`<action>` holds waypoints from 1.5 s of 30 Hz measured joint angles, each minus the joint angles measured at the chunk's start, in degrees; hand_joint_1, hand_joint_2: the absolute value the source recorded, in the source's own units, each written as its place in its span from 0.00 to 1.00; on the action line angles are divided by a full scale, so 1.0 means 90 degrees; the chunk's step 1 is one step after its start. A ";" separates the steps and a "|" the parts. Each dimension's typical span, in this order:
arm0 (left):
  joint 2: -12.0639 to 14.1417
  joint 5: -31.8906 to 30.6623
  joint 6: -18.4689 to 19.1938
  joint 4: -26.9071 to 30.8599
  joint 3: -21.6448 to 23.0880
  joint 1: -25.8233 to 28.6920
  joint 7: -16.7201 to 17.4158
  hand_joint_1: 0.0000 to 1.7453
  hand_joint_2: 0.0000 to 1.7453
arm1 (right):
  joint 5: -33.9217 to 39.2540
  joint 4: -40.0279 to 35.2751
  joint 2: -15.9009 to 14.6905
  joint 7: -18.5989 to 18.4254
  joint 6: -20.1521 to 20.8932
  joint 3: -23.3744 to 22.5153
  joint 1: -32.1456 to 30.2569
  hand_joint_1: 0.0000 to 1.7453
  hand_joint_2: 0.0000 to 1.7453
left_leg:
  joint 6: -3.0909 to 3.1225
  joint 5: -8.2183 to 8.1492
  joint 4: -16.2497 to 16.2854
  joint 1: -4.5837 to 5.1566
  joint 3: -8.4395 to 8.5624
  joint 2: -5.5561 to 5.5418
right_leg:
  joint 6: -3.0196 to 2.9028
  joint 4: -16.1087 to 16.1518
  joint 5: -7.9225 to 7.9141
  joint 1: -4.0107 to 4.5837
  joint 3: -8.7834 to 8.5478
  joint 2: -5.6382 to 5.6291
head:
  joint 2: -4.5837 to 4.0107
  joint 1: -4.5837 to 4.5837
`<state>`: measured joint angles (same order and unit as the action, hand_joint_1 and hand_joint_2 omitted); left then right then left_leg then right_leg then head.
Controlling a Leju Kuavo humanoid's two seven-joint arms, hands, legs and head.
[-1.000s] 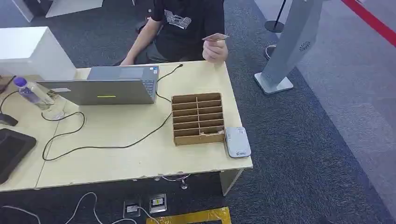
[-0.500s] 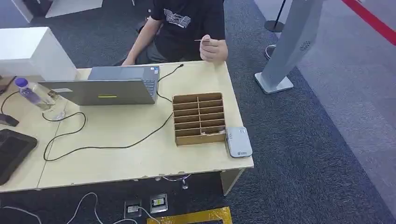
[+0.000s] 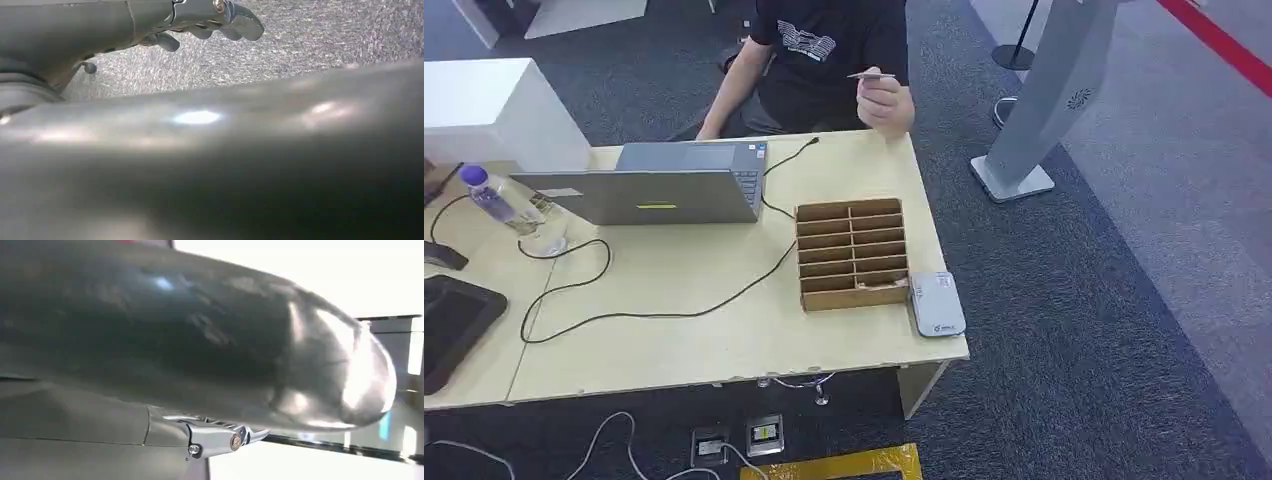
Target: Pass the card to the sensor for recognition and then transmit it.
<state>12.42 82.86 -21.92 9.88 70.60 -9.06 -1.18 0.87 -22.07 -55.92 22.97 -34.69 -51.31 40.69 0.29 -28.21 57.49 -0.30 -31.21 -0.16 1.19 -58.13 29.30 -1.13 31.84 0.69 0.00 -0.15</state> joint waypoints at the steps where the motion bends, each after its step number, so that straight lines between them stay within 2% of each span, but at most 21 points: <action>1: -0.0012 0.0002 0.0000 0.0000 0.0000 0.0000 0.0000 0.00 0.00 | 0.0039 -0.0030 -0.0064 0.0015 -0.0012 0.0094 0.0127 0.00 0.00 | 0.0000 0.0000 0.0000 0.0000 -0.0002 -0.0004 | 0.0000 0.0000 0.0000 0.0000 -0.0001 0.0007 | 0.0000 0.0002; 8: -0.0078 0.0002 0.0007 0.0000 0.0000 0.0000 -0.0012 0.00 0.00 | 0.0318 -0.0156 -0.0266 0.0170 0.0044 0.0630 0.0468 0.00 0.00 | 0.0002 0.0000 0.0000 0.0002 -0.0010 -0.0004 | 0.0000 0.0001 0.0000 -0.0001 0.0000 0.0008 | 0.0000 0.0002; 10: -0.0092 0.0007 0.0007 0.0000 0.0000 0.0001 -0.0046 0.00 0.00 | 0.0338 -0.0217 -0.0268 0.0051 0.0134 0.0806 0.0818 0.00 0.00 | 0.0003 0.0000 -0.0001 0.0004 -0.0026 -0.0004 | 0.0001 0.0000 0.0000 -0.0003 0.0004 0.0008 | 0.0000 0.0000; 11: -0.0095 0.0024 0.0003 0.0000 0.0000 -0.0001 -0.0085 0.00 0.00 | 0.0342 -0.0270 -0.0259 -0.0157 0.0232 0.0991 0.1121 0.00 0.00 | 0.0003 0.0000 -0.0002 0.0013 -0.0030 0.0000 | 0.0001 -0.0006 0.0000 -0.0013 0.0007 0.0006 | 0.0000 0.0007; 13: -0.0085 0.0068 -0.0002 0.0000 0.0000 -0.0024 -0.0148 0.00 0.00 | 0.0345 -0.0448 -0.0249 -0.0557 0.0623 0.1559 0.1700 0.00 0.00 | 0.0003 0.0000 -0.0003 0.0013 -0.0028 0.0001 | 0.0001 -0.0020 0.0000 -0.0013 0.0007 0.0004 | 0.0000 0.0002; 15: -0.0083 0.0070 0.0014 0.0000 0.0000 -0.0044 -0.0202 0.00 0.00 | 0.0403 -0.0685 -0.0181 -0.0879 0.0959 0.2385 0.2443 0.00 0.00 | 0.0007 0.0009 -0.0002 0.0015 -0.0027 0.0003 | 0.0001 -0.0027 0.0000 -0.0015 0.0013 0.0004 | 0.0000 0.0005; 18: -0.0075 0.0063 0.0041 0.0000 0.0000 -0.0065 -0.0221 0.00 0.00 | 0.0425 -0.0877 -0.0042 -0.1069 0.1227 0.3491 0.3433 0.00 0.00 | 0.0004 0.0025 -0.0002 0.0013 -0.0036 -0.0020 | 0.0001 -0.0033 0.0000 -0.0014 0.0012 0.0027 | 0.0000 -0.0005; 20: -0.0066 0.0032 0.0082 0.0000 0.0000 -0.0063 -0.0226 0.00 0.00 | 0.0369 -0.0979 0.0165 -0.1151 0.1446 0.4236 0.4058 0.00 0.00 | 0.0000 0.0030 -0.0002 0.0014 -0.0039 -0.0025 | 0.0001 -0.0043 -0.0001 -0.0014 0.0017 0.0030 | 0.0000 0.0002; 21: -0.0058 -0.0003 0.0087 0.0000 0.0000 -0.0064 -0.0226 0.00 0.00 | 0.0313 -0.1033 0.0310 -0.1173 0.1555 0.4632 0.4365 0.00 1.00 | -0.0002 0.0031 -0.0002 0.0014 -0.0038 -0.0025 | 0.0000 -0.0044 -0.0001 -0.0014 0.0018 0.0029 | 0.0000 0.0005; 26: -0.0027 -0.0017 0.0146 0.0000 0.0000 -0.0071 -0.0301 0.00 0.00 | -0.0188 -0.1096 0.1080 -0.1127 0.2651 0.6587 0.5618 0.00 1.00 | -0.0021 0.0045 -0.0002 0.0007 -0.0029 -0.0025 | -0.0003 -0.0052 -0.0002 -0.0008 0.0033 0.0025 | 0.0000 0.0005; 29: -0.0012 -0.0012 0.0153 0.0000 0.0000 -0.0071 -0.0342 0.00 0.00 | -0.0335 -0.1096 0.1542 -0.1122 0.2866 0.7548 0.6084 0.00 1.00 | -0.0022 0.0047 0.0001 -0.0005 -0.0029 -0.0033 | -0.0007 -0.0052 -0.0004 0.0005 0.0036 0.0029 | 0.0000 0.0000; 34: -0.0012 -0.0005 0.0177 0.0000 0.0000 -0.0055 -0.0369 0.00 0.00 | -0.0532 -0.1093 0.2073 -0.1119 0.3341 0.8790 0.6426 0.00 1.00 | -0.0024 0.0048 0.0002 -0.0004 -0.0035 -0.0040 | -0.0007 -0.0051 -0.0004 0.0005 0.0039 0.0033 | 0.0000 0.0000; 39: -0.0012 -0.0005 0.0231 0.0000 0.0000 -0.0055 -0.0369 0.00 0.00 | -0.0595 -0.1091 0.2469 -0.1175 0.3648 0.9721 0.6450 0.00 1.00 | -0.0024 0.0047 0.0002 -0.0004 -0.0034 -0.0036 | -0.0007 -0.0045 -0.0004 0.0004 0.0041 0.0028 | 0.0000 0.0000; 43: 0.0000 -0.0007 0.0260 0.0000 0.0000 -0.0049 -0.0369 0.00 0.00 | -0.0695 -0.1091 0.2654 -0.1185 0.3796 1.0229 0.6439 0.00 1.00 | -0.0024 0.0047 0.0002 -0.0004 -0.0035 -0.0037 | -0.0007 -0.0045 -0.0004 0.0004 0.0041 0.0030 | 0.0000 0.0000; 45: 0.0002 -0.0019 0.0318 0.0000 0.0000 -0.0046 -0.0369 0.00 0.00 | -0.0831 -0.1091 0.2780 -0.1246 0.4017 1.0501 0.6373 0.00 1.00 | -0.0024 0.0046 0.0001 -0.0007 -0.0037 -0.0037 | -0.0007 -0.0045 -0.0004 0.0006 0.0040 0.0030 | 0.0000 0.0000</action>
<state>12.44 82.68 -19.06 9.88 70.60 -9.47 -4.50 -6.60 -31.89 -30.90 11.76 1.47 43.20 98.04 0.07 -27.79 57.50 -0.36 -31.55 -0.49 1.13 -58.54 29.27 -1.07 32.20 0.96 0.00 -0.15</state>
